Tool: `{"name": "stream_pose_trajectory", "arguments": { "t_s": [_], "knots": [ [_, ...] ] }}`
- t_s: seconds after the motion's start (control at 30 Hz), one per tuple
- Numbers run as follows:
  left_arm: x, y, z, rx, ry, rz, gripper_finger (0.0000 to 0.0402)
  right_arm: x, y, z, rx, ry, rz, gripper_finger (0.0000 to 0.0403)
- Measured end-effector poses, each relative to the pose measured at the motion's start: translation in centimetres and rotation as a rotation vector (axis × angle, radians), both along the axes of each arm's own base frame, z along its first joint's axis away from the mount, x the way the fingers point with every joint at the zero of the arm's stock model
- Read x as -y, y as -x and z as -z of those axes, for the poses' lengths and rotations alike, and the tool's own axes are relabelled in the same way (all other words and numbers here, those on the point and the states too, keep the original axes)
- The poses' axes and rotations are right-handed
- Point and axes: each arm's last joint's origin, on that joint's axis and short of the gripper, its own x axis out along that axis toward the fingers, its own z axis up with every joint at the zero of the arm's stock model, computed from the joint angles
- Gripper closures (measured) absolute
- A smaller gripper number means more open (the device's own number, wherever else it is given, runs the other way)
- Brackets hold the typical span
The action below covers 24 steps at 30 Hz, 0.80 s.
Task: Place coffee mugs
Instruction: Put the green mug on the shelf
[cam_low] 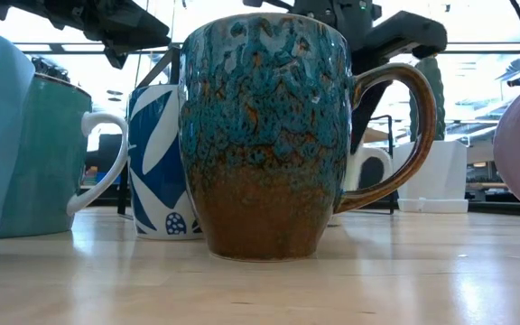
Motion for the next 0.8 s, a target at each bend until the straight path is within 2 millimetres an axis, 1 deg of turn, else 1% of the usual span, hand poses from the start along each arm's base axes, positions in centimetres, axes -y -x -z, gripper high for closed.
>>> {"name": "stream_pose_trajectory", "arguments": {
  "t_s": [0.17,0.37,0.43,0.57,0.8],
  "knots": [
    [0.0,0.0,0.0,0.001,0.001,0.0,0.0294,0.2,1.0,-0.4,-0.08,0.008,0.044,0.0375],
    [0.0,0.0,0.0,0.0,0.0,0.0,0.0294,0.5,2.9,-2.4,-0.171,-0.006,0.085,0.0375],
    [0.0,0.0,0.0,0.001,0.001,0.0,0.0294,0.9,3.6,-3.3,-0.184,-0.006,0.101,0.0375],
    [0.0,0.0,0.0,0.0,0.0,0.0,0.0294,2.0,5.1,-5.9,-0.154,0.007,0.14,0.0375],
    [0.0,0.0,-0.1,0.007,0.001,0.0,0.0294,5.4,7.8,-10.5,-0.014,0.023,0.235,0.0375]
  ]
}}
